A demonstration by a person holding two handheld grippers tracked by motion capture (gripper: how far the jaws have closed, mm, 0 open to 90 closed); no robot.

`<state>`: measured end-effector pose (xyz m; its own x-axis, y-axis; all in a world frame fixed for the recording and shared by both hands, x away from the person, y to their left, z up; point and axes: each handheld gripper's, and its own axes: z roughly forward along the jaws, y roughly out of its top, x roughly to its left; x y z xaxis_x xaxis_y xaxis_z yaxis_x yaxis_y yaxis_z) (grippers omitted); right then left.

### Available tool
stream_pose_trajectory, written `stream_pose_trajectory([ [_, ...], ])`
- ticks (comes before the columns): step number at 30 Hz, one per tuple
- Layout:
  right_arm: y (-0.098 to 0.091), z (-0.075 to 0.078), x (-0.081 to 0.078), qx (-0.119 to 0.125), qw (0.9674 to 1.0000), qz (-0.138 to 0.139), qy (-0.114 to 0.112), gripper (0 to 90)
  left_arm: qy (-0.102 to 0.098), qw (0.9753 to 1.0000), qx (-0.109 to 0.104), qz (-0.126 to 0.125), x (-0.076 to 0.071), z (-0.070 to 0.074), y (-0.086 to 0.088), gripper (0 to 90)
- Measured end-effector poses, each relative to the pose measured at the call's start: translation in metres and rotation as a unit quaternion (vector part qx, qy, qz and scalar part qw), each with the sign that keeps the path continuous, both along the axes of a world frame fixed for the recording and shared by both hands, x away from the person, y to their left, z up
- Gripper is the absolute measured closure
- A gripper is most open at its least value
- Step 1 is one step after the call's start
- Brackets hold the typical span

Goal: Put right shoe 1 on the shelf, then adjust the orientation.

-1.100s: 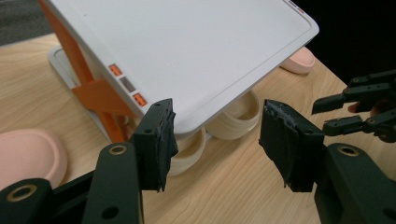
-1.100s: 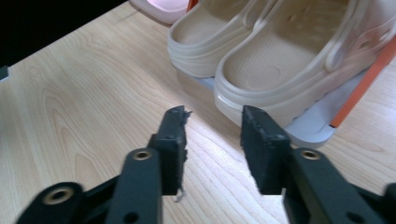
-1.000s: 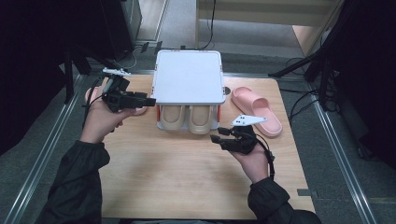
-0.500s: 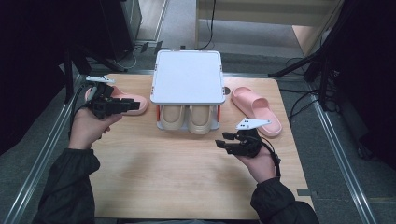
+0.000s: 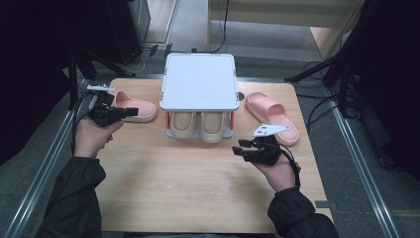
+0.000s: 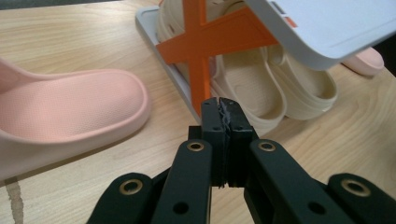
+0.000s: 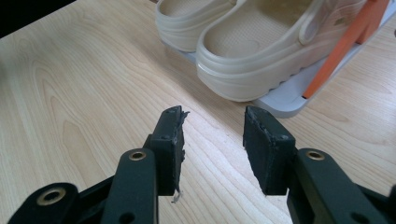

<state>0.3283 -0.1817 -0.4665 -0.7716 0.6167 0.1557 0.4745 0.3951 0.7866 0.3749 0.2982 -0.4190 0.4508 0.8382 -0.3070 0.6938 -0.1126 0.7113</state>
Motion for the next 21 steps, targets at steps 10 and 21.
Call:
stream_pose_trajectory([
  [10,-0.005,-0.004,-0.011,-0.005,0.9999,-0.013,0.005,58.4,0.014,0.9994,-0.012,0.028,0.024,-0.02,0.017,89.3],
  [21,-0.018,-0.006,-0.019,0.0,0.9992,-0.039,0.008,58.0,0.025,0.9978,-0.004,0.062,0.048,-0.043,0.036,89.4],
])
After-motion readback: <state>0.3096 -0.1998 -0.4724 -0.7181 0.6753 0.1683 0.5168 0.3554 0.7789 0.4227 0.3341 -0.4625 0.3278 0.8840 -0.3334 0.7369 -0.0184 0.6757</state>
